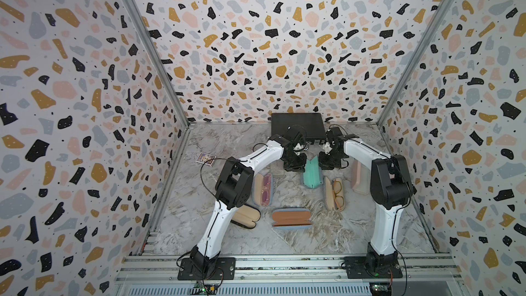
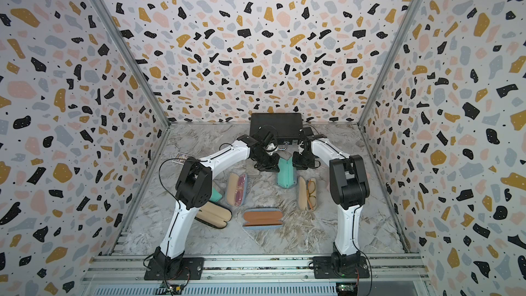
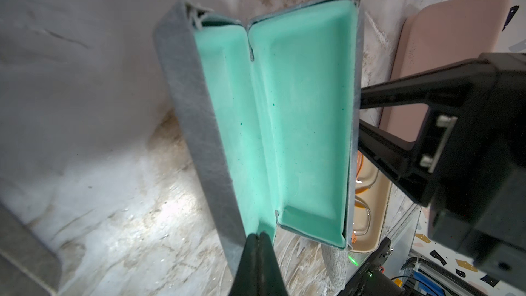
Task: Close the glasses case
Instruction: Close the glasses case at the center of the board.
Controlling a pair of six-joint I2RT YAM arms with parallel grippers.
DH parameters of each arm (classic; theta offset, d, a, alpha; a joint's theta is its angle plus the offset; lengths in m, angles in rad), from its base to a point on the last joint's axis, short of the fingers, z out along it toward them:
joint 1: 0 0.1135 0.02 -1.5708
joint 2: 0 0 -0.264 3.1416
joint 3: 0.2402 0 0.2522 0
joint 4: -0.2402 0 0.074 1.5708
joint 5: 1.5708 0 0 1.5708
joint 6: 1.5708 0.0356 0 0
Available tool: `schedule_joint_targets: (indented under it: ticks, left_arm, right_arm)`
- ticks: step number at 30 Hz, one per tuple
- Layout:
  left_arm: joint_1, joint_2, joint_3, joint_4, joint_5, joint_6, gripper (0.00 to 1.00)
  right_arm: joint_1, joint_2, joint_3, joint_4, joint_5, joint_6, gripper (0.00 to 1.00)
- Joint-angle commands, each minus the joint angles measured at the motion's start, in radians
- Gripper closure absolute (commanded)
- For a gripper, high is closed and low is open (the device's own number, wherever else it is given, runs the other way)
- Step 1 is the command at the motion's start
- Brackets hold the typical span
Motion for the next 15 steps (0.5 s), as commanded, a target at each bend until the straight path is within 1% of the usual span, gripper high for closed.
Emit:
schedule_joint_targets:
  ticks: [1, 4, 8, 15]
  left_arm:
    - [-0.006, 0.019, 0.026, -0.01, 0.007, -0.007, 1.0]
    - [-0.007, -0.003, 0.012, -0.013, -0.01, -0.002, 1.0]
    - [-0.002, -0.053, -0.022, -0.028, -0.067, 0.018, 1.0]
    - [0.035, -0.088, -0.068, -0.043, -0.108, 0.037, 1.0]
  right_arm:
    - [0.002, -0.025, -0.009, -0.006, -0.012, -0.001, 0.9]
    - [0.002, -0.025, -0.009, -0.012, -0.005, -0.006, 0.9]
    - [0.002, -0.025, -0.017, -0.015, 0.003, -0.008, 0.9]
    - [0.002, -0.022, -0.019, -0.022, 0.02, -0.011, 0.89]
